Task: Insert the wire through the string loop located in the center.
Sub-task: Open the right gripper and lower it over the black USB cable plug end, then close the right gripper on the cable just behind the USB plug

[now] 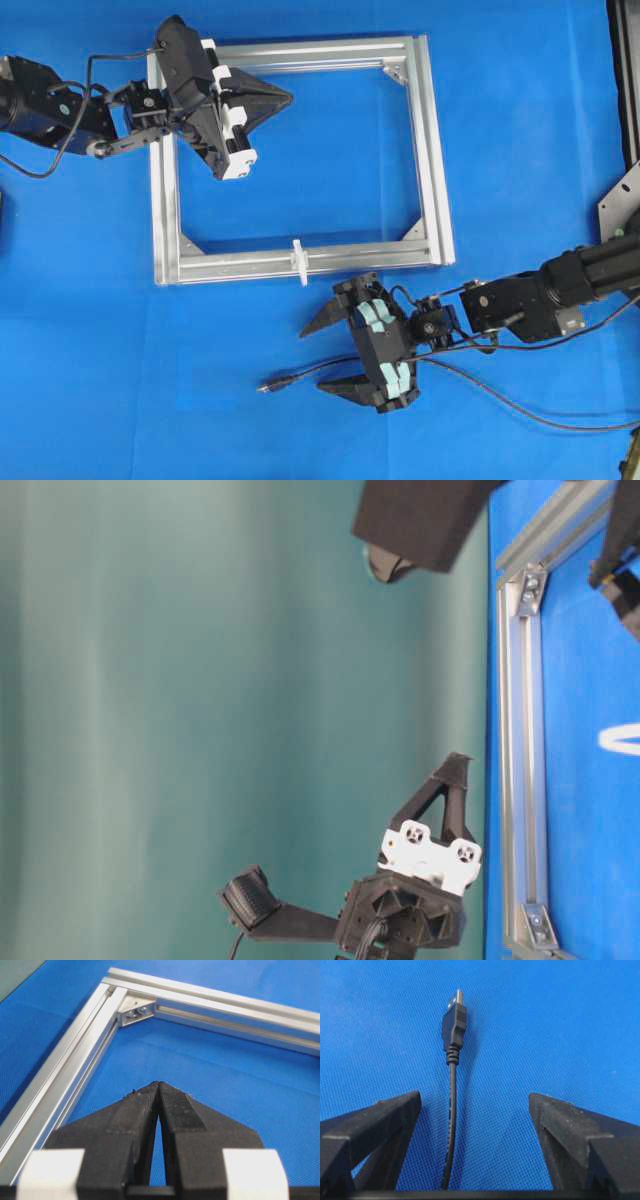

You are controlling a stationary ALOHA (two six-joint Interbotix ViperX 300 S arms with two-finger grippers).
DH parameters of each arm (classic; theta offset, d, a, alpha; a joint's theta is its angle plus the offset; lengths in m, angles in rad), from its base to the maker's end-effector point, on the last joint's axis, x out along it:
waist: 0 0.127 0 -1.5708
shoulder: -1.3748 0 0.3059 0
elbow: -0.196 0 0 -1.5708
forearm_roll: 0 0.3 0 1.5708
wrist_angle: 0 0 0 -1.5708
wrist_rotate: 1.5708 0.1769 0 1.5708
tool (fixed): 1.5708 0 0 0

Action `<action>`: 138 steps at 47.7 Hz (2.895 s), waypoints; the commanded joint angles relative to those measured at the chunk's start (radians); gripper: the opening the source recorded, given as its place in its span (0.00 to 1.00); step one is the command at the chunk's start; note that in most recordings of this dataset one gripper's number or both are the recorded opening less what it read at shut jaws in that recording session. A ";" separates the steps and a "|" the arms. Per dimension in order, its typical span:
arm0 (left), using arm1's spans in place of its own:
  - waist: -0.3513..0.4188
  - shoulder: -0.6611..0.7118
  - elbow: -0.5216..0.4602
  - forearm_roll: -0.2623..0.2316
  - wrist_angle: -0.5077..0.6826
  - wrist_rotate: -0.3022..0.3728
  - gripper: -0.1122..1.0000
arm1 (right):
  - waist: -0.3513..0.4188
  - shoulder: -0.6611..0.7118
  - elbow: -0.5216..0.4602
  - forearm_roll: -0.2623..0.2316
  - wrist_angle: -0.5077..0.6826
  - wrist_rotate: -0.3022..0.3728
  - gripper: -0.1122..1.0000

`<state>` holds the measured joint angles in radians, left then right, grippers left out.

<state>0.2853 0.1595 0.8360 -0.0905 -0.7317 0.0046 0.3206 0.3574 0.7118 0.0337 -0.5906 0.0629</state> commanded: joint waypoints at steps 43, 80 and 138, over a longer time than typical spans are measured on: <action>0.003 -0.032 -0.011 0.005 -0.005 0.002 0.10 | 0.005 -0.015 -0.018 -0.003 -0.011 -0.011 0.08; 0.003 -0.034 -0.011 0.005 -0.003 0.002 0.10 | 0.021 -0.245 -0.044 -0.005 0.258 -0.012 0.08; 0.003 -0.032 -0.009 0.005 -0.003 0.002 0.10 | 0.023 -0.245 -0.052 -0.003 0.264 -0.012 0.08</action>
<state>0.2869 0.1595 0.8360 -0.0890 -0.7286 0.0061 0.3390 0.1427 0.6780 0.0307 -0.3206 0.0506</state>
